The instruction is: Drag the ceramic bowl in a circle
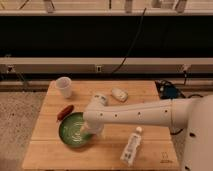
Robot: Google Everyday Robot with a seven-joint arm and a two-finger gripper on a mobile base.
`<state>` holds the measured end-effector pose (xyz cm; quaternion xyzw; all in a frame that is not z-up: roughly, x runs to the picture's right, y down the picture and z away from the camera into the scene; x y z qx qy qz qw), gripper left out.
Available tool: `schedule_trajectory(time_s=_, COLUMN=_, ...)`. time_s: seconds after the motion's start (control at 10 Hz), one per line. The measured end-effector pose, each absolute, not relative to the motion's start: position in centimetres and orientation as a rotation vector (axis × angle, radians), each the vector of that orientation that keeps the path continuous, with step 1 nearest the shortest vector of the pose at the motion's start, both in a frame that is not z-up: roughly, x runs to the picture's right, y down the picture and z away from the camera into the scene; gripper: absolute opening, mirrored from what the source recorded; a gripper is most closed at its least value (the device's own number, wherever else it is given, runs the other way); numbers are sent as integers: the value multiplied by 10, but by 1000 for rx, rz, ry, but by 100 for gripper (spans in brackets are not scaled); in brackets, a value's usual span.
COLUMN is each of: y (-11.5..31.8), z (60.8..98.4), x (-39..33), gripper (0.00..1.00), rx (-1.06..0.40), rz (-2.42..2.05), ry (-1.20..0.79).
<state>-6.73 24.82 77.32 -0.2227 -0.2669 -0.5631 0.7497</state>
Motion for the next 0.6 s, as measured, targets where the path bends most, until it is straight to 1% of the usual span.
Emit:
schedule_trajectory(time_s=0.1, y=249, z=774, x=-67, gripper=70, rx=-486, rz=-1231, ry=-588)
schedule_trajectory(time_s=0.2, y=249, z=774, x=-67, gripper=66, rx=-485, rz=-1231, ry=-590)
schedule_trajectory(time_s=0.4, y=249, z=777, x=-67, gripper=44, rx=-476, rz=-1236, ry=-597)
schedule_trajectory(time_s=0.5, y=249, z=778, x=-67, gripper=36, rx=-473, rz=-1237, ry=-597)
schedule_trajectory(time_s=0.6, y=248, z=779, x=-67, gripper=25, rx=-473, rz=-1237, ry=-598)
